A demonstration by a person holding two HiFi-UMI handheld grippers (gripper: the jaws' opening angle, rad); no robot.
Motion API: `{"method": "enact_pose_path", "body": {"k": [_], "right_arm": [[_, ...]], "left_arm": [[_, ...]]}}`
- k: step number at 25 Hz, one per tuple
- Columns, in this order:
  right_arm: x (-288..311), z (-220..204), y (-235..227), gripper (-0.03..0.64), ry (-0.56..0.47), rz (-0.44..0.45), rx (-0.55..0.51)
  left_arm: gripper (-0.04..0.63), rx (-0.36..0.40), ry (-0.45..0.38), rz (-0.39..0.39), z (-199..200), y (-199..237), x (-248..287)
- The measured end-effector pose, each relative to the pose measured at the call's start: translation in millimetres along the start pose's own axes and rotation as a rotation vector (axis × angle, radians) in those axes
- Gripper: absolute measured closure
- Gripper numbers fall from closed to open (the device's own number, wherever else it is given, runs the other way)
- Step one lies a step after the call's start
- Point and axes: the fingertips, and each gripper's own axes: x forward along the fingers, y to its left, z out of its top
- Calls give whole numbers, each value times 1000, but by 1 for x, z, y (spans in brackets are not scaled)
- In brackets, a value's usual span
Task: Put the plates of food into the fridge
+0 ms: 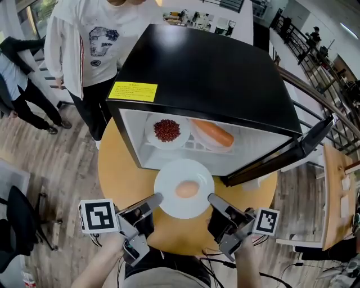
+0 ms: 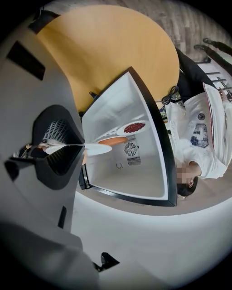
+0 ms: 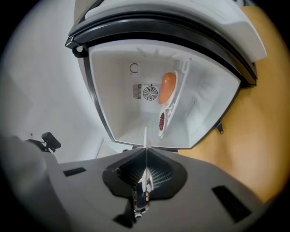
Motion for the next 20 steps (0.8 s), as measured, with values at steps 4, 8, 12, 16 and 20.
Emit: {"method": "enact_pose_path", "body": {"k": [4, 8, 12, 16, 20], "right_arm": [[-2, -7, -31, 598, -73, 8, 46], [-1, -11, -68, 598, -167, 6, 66], [5, -14, -89, 598, -233, 29, 51], [11, -15, -110, 598, -284, 51, 77], [13, -8, -130, 598, -363, 86, 119]], "left_arm": [[581, 8, -40, 5, 3, 27, 6], [580, 51, -74, 22, 7, 58, 18], [580, 119, -141, 80, 17, 92, 31], [578, 198, -206, 95, 28, 108, 43], [578, 247, -233, 116, 38, 120, 59]]}}
